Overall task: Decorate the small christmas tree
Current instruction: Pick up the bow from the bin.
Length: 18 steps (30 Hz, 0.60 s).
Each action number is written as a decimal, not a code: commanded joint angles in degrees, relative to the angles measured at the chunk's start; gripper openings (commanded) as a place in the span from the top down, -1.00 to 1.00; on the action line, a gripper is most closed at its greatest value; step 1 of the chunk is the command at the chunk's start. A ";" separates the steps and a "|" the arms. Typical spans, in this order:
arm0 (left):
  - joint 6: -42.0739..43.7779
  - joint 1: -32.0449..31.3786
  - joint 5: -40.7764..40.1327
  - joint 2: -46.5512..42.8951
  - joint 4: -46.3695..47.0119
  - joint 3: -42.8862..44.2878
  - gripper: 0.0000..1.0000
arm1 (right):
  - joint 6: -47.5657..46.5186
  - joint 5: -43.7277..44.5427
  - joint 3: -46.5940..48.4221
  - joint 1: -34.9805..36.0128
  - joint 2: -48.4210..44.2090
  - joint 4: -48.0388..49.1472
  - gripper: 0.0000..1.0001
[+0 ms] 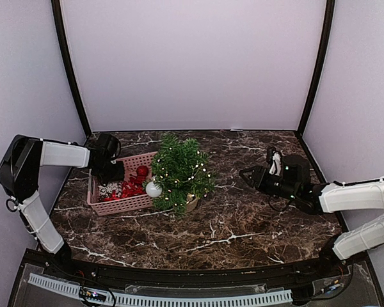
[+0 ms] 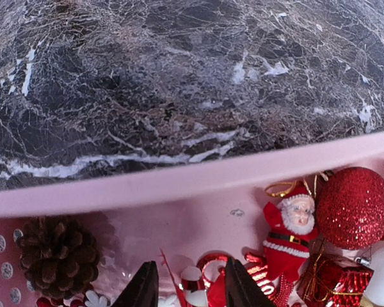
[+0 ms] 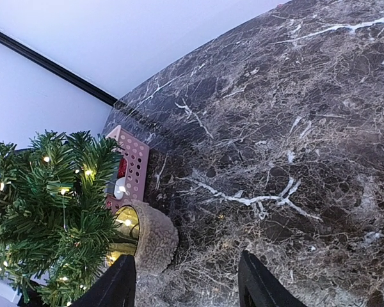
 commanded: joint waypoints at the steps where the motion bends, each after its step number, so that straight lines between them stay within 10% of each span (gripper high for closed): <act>1: 1.13 0.67 -1.46 1.08 -0.28 1.90 0.26 | -0.49 -0.06 1.51 -0.52 0.75 1.02 -0.11; 18: -0.12 0.85 3.21 -1.77 4.02 0.36 1.00 | -0.49 0.29 2.23 -0.57 0.82 -0.14 -0.09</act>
